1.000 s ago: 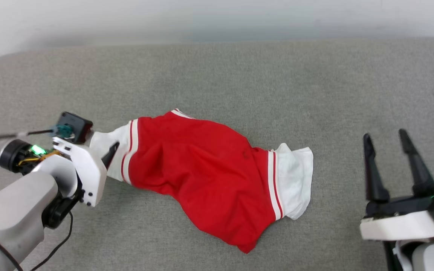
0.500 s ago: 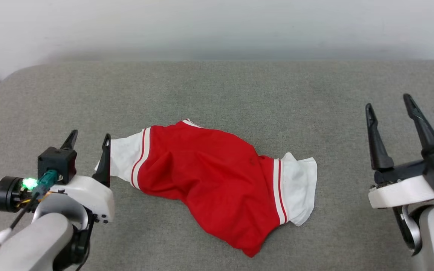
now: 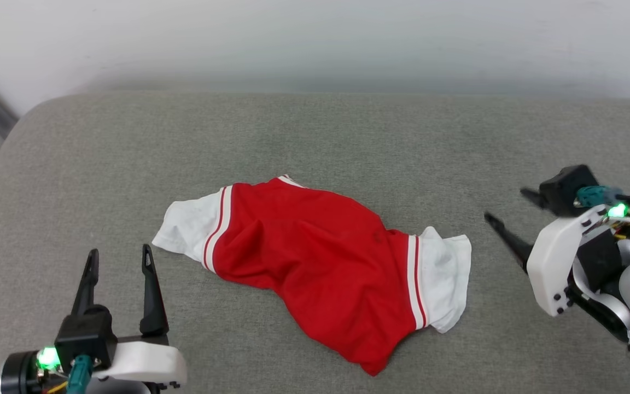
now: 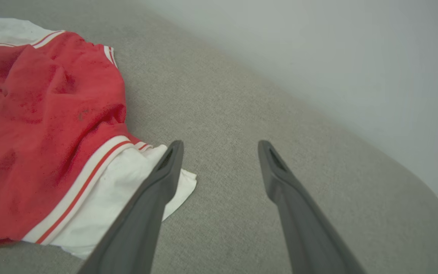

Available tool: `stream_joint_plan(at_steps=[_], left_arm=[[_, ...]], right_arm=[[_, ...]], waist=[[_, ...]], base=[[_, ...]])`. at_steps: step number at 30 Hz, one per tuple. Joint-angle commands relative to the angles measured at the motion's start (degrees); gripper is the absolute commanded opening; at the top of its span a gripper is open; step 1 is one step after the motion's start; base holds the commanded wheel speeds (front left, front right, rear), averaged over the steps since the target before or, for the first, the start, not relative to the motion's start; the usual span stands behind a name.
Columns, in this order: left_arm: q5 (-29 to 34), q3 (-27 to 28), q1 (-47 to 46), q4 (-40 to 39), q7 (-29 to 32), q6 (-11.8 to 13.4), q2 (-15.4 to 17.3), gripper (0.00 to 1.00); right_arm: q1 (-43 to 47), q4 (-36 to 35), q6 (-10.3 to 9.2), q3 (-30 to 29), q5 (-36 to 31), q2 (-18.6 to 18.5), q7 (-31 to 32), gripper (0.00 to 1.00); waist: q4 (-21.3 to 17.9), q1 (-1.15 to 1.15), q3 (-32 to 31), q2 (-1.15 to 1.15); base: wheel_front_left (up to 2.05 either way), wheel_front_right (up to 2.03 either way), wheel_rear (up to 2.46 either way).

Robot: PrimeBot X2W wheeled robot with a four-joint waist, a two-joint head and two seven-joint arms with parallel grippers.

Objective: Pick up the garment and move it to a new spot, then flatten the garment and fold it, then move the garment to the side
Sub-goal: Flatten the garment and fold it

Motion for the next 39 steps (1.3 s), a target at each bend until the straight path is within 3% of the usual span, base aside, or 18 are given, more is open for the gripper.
stream_joint_plan(at_steps=[1, 5, 12, 18, 27, 28, 29, 33, 39], left_arm=[[1.25, 0.97, 1.12, -0.31, -0.13, -0.61, -1.38, 1.0], [5.48, 4.26, 3.39, -0.29, -0.13, -3.63, -6.12, 1.0], [10.87, 8.88, 3.13, 0.17, -0.14, -8.83, -12.54, 1.0], [14.38, 11.83, 1.67, 0.85, -0.14, -13.08, -17.36, 1.0], [17.97, 15.86, 1.24, 2.28, -0.14, -17.92, -22.41, 1.0], [18.31, 16.31, 1.43, 2.41, -0.14, -18.19, -22.73, 1.0], [18.66, 16.71, 1.71, 2.53, -0.14, -18.48, -23.12, 1.0], [19.74, 18.05, 2.63, 3.24, -0.14, -19.91, -24.07, 1.0], [20.74, 19.88, 3.91, 3.57, -0.14, -21.37, -25.2, 1.0]], right_arm=[[-1.25, -0.46, -0.05, 2.28, 2.55, -1.43, 2.92, 1.0], [-4.29, -2.05, -0.06, 9.93, 10.98, -6.83, 13.29, 1.0], [-11.63, -0.82, -0.05, 18.15, 20.36, -9.79, 24.95, 1.0], [-16.26, 5.21, -0.05, 23.1, 22.36, -7.34, 26.0, 1.0], [-13.62, 13.95, -0.04, 31.47, 24.79, -3.09, 22.17, 1.0], [-13.88, 14.45, -0.04, 31.69, 24.91, -2.93, 20.94, 0.43], [-14.31, 14.83, -0.04, 31.76, 25.21, -2.81, 19.74, 0.0], [-17.57, 14.22, -0.04, 31.27, 25.67, -3.9, 14.71, 0.0], [-21.23, 8.62, -0.05, 30.88, 26.19, -9.0, 8.59, 0.0]], waist=[[0.56, 0.01, 0.18, 0.0], [1.61, 0.01, 1.23, 0.0], [3.34, 0.01, 5.0, 0.0], [4.88, 0.01, 8.41, 0.0], [5.41, 0.01, 10.2, 0.0], [5.16, 0.01, 10.06, 0.0], [4.84, 0.01, 9.88, 0.0], [3.47, 0.01, 8.44, 0.0], [1.36, 0.01, 5.9, 0.0]], base=[[0.0, 0.0, 0.0], [0.0, 0.0, 0.0], [0.0, 0.0, 0.0], [0.0, 0.0, 0.0], [0.0, 0.0, 0.0], [0.0, 0.0, 0.0], [0.0, 0.0, 0.0], [0.0, 0.0, 0.0], [0.0, 0.0, 0.0]])
